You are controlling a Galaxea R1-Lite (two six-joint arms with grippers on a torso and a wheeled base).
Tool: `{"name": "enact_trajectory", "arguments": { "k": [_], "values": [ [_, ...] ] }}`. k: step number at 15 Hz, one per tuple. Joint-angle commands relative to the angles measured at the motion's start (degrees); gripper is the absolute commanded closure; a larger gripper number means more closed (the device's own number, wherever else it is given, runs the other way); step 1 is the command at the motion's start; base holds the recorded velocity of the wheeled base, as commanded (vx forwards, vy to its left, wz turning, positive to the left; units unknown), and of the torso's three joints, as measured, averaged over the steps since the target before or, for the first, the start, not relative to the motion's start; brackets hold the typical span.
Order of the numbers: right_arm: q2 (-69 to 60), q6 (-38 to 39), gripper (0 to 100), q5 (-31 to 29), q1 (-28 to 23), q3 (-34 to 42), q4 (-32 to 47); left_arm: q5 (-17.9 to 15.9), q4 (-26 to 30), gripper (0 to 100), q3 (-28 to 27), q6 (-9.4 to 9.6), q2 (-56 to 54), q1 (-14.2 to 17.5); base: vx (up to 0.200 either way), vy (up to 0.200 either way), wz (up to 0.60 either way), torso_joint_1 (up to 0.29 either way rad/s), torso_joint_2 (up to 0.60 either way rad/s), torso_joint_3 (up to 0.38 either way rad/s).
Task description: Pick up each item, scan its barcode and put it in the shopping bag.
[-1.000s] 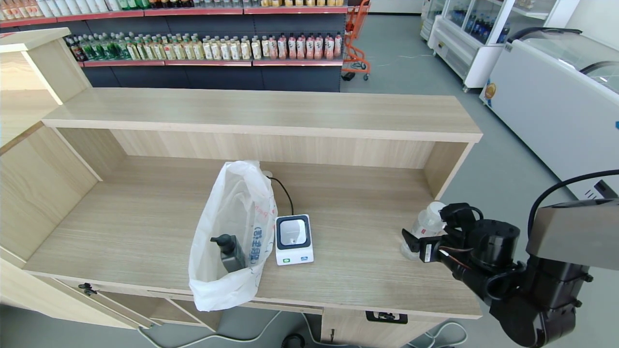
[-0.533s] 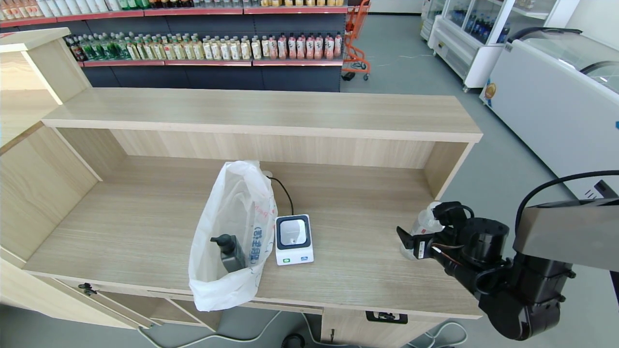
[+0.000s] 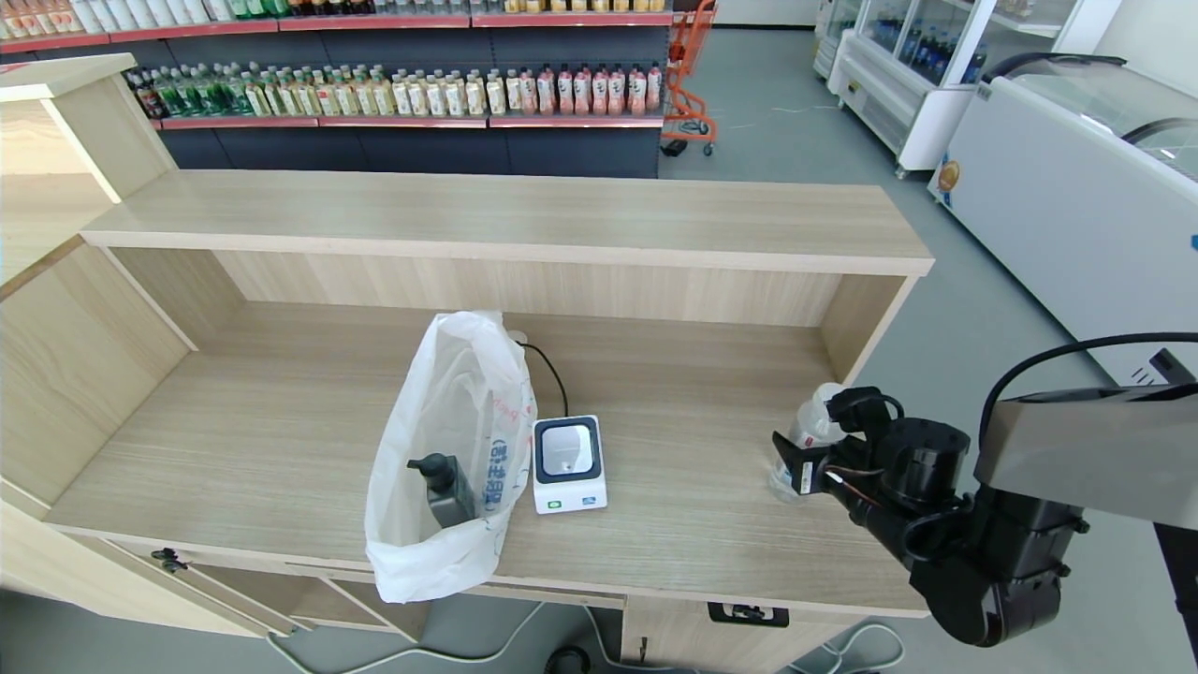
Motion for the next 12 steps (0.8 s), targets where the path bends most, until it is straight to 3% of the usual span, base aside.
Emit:
{"name": "enact_trajectory", "arguments": {
  "k": [1,8,10,12],
  "values": [
    [0.7,-0.06,100,0.01,0.06,-0.38,-0.03,0.02,0.02,100,0.01,-0.01,-0.02,0.0,0.0,0.0,0.0,0.0,0.0,0.0],
    [-0.79,0.2,100,0.1,-0.65,1.29,-0.03,-0.07,0.02,100,0.01,-0.01,-0.02,0.0,0.0,0.0,0.0,0.0,0.0,0.0],
    [-7.21,1.08,100,1.94,-2.23,3.49,2.6,-0.07,0.02,100,0.01,-0.01,-0.02,0.0,0.0,0.0,0.0,0.0,0.0,0.0],
    [-29.27,10.75,100,4.05,-2.58,3.23,26.07,0.02,0.02,100,0.01,-0.01,-0.02,0.0,0.0,0.0,0.0,0.0,0.0,0.0]
  ]
}}
